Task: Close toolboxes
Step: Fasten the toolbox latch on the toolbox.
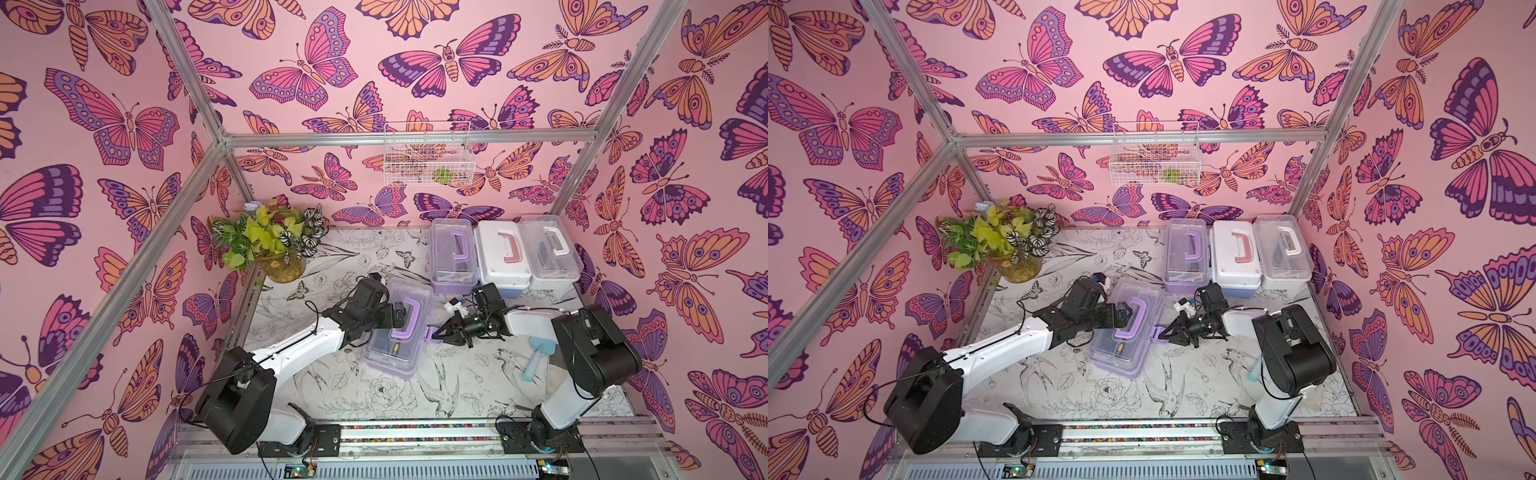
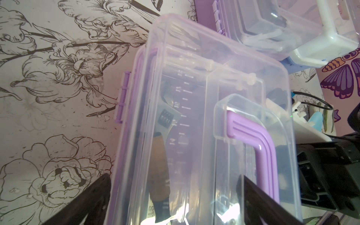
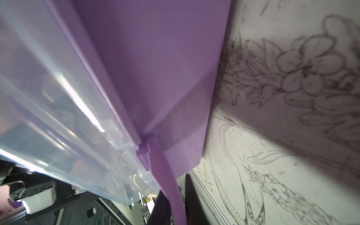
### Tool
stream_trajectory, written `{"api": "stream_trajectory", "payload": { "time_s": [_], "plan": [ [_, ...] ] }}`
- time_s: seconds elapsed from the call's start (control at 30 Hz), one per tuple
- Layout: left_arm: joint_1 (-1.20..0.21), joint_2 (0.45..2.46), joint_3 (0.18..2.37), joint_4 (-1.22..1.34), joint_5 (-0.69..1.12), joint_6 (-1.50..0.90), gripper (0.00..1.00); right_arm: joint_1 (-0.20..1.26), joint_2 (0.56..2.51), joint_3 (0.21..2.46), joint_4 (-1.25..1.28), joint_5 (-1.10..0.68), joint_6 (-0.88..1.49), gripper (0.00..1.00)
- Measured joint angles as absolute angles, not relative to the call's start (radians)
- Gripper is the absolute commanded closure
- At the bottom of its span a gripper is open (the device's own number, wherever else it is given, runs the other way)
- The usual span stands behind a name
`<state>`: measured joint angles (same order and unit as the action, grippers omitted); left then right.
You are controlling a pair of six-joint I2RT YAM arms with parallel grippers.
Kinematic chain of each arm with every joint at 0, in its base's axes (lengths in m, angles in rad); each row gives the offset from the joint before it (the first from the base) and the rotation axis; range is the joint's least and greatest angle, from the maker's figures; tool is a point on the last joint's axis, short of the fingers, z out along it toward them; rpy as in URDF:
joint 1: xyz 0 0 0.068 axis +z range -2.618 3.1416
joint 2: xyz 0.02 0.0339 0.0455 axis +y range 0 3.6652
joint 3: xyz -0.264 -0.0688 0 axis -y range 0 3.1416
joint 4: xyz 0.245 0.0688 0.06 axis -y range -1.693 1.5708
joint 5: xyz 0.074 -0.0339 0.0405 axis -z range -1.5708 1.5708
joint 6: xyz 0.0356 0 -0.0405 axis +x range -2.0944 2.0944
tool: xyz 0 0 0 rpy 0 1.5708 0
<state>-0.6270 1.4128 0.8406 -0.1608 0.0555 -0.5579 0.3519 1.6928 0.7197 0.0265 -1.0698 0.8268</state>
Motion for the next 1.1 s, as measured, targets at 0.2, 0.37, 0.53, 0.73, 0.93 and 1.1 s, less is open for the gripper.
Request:
{"api": "stream_trajectory", "payload": {
  "time_s": [0.2,0.37,0.53,0.73,0.93,1.1],
  "plan": [
    [-0.627,1.414,0.839,-0.146,0.053,-0.558,0.02,0.344,1.702,0.703,0.11,-1.09,0.878,1.0],
    [-0.629,1.411,0.83,-0.13,0.049,-0.559,0.03,0.342,1.702,0.684,0.16,-1.093,0.919,1.0],
    [-0.649,1.398,0.813,-0.122,0.017,-0.57,0.04,0.342,1.708,0.662,0.222,-1.097,0.971,1.0],
    [-0.689,1.383,0.792,-0.11,-0.062,-0.597,0.05,0.34,1.737,0.64,0.32,-1.118,1.064,1.0],
    [-0.717,1.382,0.786,-0.102,-0.12,-0.622,0.04,0.335,1.761,0.606,0.439,-1.137,1.156,1.0],
    [-0.723,1.376,0.786,-0.11,-0.128,-0.631,0.01,0.334,1.743,0.632,0.33,-1.116,1.068,0.66]
  ]
}}
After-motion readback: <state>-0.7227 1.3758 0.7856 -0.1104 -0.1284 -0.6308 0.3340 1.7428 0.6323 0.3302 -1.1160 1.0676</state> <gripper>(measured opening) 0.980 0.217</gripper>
